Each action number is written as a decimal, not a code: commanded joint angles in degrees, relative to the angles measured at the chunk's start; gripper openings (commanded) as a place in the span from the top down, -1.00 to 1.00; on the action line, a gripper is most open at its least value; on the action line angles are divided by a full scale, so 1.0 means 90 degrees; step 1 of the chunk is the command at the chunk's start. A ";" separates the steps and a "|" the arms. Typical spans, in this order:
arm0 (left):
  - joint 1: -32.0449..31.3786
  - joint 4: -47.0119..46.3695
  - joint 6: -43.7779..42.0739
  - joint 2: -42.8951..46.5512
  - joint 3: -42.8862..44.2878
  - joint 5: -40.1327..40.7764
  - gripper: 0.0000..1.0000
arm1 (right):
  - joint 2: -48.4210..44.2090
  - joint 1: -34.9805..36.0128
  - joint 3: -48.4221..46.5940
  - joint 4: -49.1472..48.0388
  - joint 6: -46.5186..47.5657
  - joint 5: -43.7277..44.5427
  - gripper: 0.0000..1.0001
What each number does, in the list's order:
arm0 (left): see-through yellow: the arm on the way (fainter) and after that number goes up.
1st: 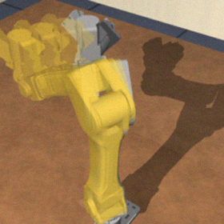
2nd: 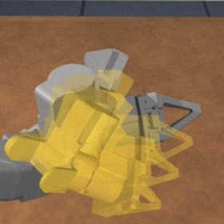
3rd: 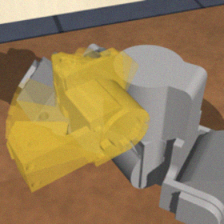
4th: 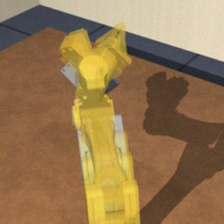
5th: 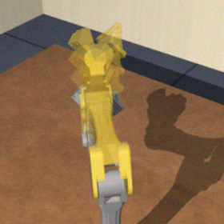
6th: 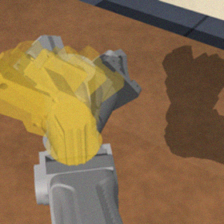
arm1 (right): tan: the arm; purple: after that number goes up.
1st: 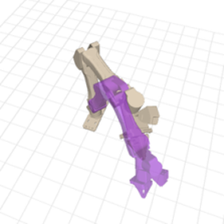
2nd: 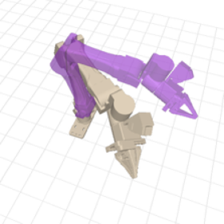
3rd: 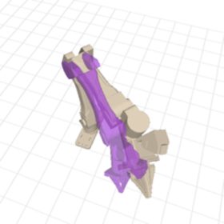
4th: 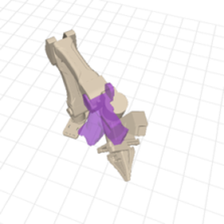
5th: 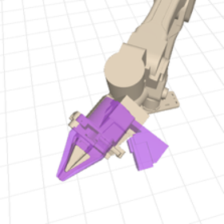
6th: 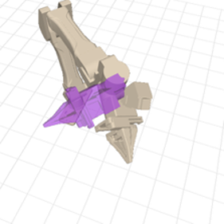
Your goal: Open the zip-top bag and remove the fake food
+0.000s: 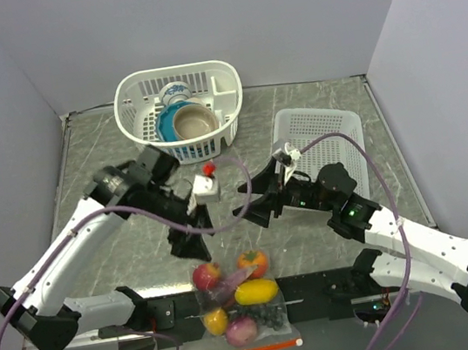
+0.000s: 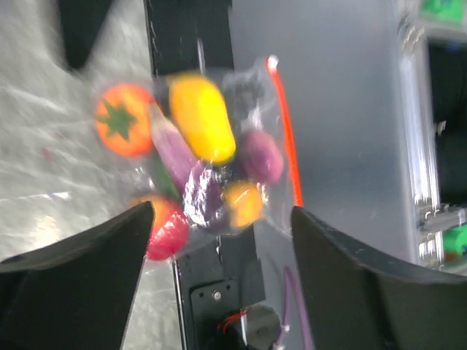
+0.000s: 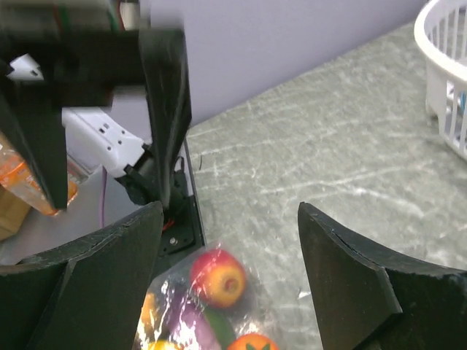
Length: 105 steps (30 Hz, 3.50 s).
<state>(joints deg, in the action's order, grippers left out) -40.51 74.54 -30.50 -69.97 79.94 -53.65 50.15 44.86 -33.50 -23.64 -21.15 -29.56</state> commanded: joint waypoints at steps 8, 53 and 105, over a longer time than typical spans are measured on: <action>-0.1474 -0.2392 0.0879 0.0158 -0.2290 0.2903 -0.74 | -0.1908 0.0988 0.1523 0.1667 -0.1331 0.0557 -0.91; 0.0703 -0.1974 0.0059 -0.0497 -0.0415 0.2699 0.06 | -0.1035 0.4456 0.1867 0.4246 -0.4036 0.2044 -0.74; -0.1689 -0.1739 -0.0399 0.1523 0.0142 0.5305 0.07 | 0.3246 0.1130 -0.3661 0.4854 -0.4270 0.0034 1.00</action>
<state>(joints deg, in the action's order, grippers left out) -52.95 58.63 -31.16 -60.55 82.21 -12.08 81.82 59.66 -65.49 25.36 -55.68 -24.18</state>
